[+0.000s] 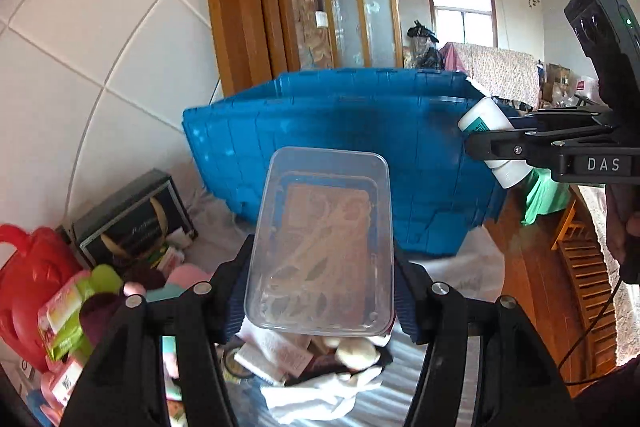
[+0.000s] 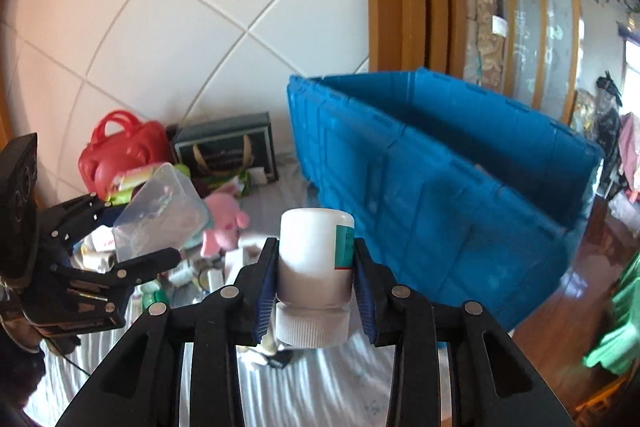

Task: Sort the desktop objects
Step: 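Carry tray and white bottle over the crate and open both tools, then move both tools back toward the pile on the bed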

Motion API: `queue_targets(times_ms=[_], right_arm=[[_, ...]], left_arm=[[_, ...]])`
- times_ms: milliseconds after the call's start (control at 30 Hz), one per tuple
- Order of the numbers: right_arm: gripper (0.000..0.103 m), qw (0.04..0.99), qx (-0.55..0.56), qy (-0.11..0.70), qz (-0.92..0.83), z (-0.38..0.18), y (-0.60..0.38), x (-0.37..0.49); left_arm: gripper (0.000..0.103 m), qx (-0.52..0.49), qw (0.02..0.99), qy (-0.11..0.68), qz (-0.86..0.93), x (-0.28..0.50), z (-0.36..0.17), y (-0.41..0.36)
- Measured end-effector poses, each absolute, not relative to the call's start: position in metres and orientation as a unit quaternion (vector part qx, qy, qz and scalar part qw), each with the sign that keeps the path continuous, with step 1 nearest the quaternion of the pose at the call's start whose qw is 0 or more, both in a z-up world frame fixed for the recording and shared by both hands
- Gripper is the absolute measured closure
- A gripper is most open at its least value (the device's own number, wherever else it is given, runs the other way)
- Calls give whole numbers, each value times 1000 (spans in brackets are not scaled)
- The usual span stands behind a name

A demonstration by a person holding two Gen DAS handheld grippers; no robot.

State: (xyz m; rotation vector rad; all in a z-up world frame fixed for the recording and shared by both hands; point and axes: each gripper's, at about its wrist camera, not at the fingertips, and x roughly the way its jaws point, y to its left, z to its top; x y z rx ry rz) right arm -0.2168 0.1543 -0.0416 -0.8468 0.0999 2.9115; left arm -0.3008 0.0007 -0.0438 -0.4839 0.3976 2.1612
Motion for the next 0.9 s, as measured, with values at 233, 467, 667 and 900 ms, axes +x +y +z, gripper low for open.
queue_targets(times_ms=[233,467,667,900], right_arm=[[68,104,-216,21,971,23,235,-206],[68,127,-216,45,967,37,323,-231],[68,120,-239,79,960,26,389,-256],[47,118,-229,99,961,25,416,-258]], left_arm=[[44,-135,459,154,865,-302,13,100],[44,-141,456,139,868,-314,36,181],[43,-163,438,156,870,-337,41,237],[20,-138,353,190,905,-344,56,269]])
